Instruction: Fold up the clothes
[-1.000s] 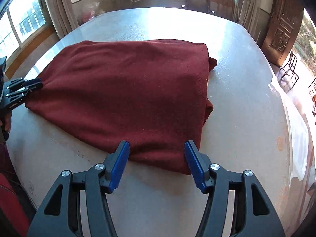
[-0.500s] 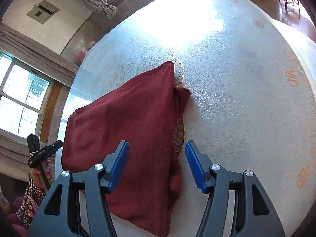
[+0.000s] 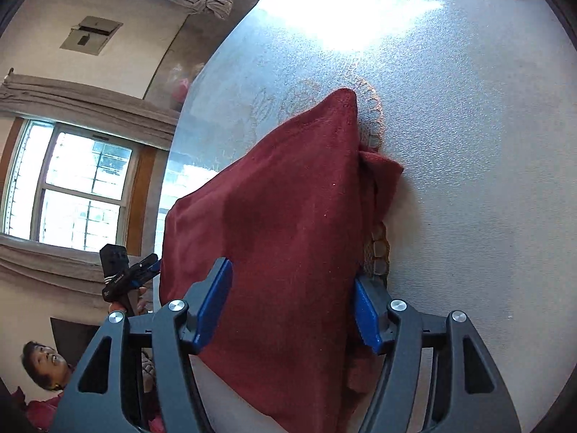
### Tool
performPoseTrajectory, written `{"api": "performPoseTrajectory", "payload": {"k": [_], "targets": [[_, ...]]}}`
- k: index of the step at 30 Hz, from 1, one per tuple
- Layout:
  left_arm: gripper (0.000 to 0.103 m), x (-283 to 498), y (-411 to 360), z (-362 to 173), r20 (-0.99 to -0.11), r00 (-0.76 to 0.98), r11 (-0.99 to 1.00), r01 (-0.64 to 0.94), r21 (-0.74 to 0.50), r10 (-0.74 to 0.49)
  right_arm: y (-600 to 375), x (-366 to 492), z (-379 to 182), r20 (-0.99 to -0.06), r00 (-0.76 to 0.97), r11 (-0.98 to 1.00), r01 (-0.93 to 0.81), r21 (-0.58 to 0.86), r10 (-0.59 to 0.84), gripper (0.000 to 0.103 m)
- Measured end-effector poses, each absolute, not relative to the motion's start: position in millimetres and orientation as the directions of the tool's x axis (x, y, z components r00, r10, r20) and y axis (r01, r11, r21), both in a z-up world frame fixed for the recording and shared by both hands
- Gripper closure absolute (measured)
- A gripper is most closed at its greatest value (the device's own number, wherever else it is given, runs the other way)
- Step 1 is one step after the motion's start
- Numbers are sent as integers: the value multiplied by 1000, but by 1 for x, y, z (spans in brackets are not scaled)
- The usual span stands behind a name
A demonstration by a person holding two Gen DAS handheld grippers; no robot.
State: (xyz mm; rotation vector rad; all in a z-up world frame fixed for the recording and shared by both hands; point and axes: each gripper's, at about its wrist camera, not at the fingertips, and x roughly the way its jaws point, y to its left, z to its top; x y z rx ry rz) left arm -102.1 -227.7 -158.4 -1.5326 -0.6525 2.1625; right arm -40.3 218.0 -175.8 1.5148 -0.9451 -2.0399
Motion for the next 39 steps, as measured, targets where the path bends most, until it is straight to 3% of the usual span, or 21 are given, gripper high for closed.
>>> {"api": "performPoseTrajectory", "payload": {"k": [5,7,9,10,11,12,13,17,22,28,39], "targets": [[36,-112,-211,-160,-745,-294,-793,-86,-604,599,209,-44,-177,-667,-287,-687,-41,725,-687,36],[43,-115,-212,-161,-753,-299,-800,-70,-596,586,201,-48,-177,-673,-285,-694,-36,719,-682,36],[88,-116,-213,-162,-783,-316,-834,-53,-549,535,195,-51,-177,-688,-293,-712,-32,701,-664,37],[88,-116,-215,-162,-791,-325,-844,-43,-535,519,194,-51,-176,-696,-299,-722,-30,691,-653,39],[90,-116,-218,-162,-798,-333,-852,-33,-522,502,191,-52,-177,-717,-301,-744,-34,667,-629,53],[91,-115,-217,-162,-804,-339,-860,-32,-510,489,189,-53,-178,-746,-302,-773,-42,632,-594,79],[92,-115,-215,-161,-809,-345,-867,-32,-498,477,187,-53,-179,-758,-305,-786,-49,617,-576,85],[94,-103,-196,-149,-835,-408,-922,-54,-383,370,184,-54,-180,-773,-324,-795,-90,599,-546,87],[94,-81,-195,-134,-793,-507,-924,-18,-382,338,163,-59,-151,-829,-351,-883,-16,470,-435,87],[95,-41,-227,-119,-761,-576,-911,63,-407,300,112,-92,-118,-838,-344,-905,144,399,-424,87],[95,71,-359,-108,-738,-675,-874,340,-347,30,-106,-181,-105,-845,-255,-821,476,314,-471,88]]}}
